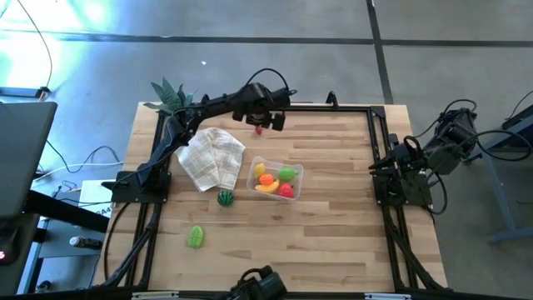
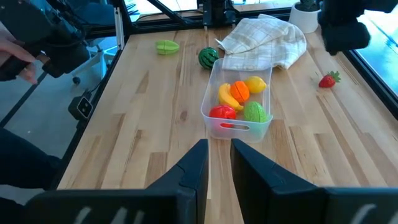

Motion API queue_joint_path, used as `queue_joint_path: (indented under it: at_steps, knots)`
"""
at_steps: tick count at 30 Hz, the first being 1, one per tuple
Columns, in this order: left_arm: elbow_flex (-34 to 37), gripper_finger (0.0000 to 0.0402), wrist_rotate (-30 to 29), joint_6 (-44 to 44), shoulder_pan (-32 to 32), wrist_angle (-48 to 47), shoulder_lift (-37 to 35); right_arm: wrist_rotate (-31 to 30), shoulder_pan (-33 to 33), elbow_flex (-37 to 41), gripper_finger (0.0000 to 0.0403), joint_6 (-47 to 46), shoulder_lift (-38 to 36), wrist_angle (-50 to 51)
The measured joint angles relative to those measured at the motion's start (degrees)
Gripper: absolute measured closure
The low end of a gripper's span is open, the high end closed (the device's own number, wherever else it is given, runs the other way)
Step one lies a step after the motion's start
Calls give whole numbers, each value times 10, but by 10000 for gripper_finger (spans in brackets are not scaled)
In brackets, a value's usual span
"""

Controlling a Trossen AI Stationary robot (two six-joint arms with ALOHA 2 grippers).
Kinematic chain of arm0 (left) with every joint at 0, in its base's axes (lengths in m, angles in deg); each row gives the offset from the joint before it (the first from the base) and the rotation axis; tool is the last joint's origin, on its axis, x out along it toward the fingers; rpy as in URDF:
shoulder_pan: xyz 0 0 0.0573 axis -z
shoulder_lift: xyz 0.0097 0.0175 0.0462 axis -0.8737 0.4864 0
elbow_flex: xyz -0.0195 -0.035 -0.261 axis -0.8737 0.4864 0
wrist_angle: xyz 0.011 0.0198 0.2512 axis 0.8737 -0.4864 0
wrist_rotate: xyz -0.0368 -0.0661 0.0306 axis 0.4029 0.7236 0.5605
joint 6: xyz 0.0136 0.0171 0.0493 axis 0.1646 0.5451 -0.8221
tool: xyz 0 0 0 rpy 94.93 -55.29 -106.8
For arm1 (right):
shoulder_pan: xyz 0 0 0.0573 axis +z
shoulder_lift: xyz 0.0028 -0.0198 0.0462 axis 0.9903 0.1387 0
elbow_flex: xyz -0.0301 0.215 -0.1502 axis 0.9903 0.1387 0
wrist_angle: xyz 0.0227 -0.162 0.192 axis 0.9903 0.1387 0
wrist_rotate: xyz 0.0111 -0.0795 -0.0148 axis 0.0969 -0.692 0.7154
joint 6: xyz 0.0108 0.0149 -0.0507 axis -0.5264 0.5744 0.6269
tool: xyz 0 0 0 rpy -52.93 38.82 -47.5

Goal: Pick and placing Produce into tupperware
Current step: Put the red strawberry into the transparent container

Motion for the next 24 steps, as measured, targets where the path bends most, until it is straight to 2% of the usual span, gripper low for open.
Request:
queue_joint_path:
  at_steps: [12, 17, 24]
  knots:
    - [0, 316, -12, -30, -12, 27, 0, 0, 0, 0, 345, 0, 0, 0]
    - [-1, 316, 36, -30, -24, 29, 6, 0, 0, 0, 345, 0, 0, 0]
    - [37, 316, 44, -47, -22, 43, 8, 0, 0, 0, 345, 0, 0, 0]
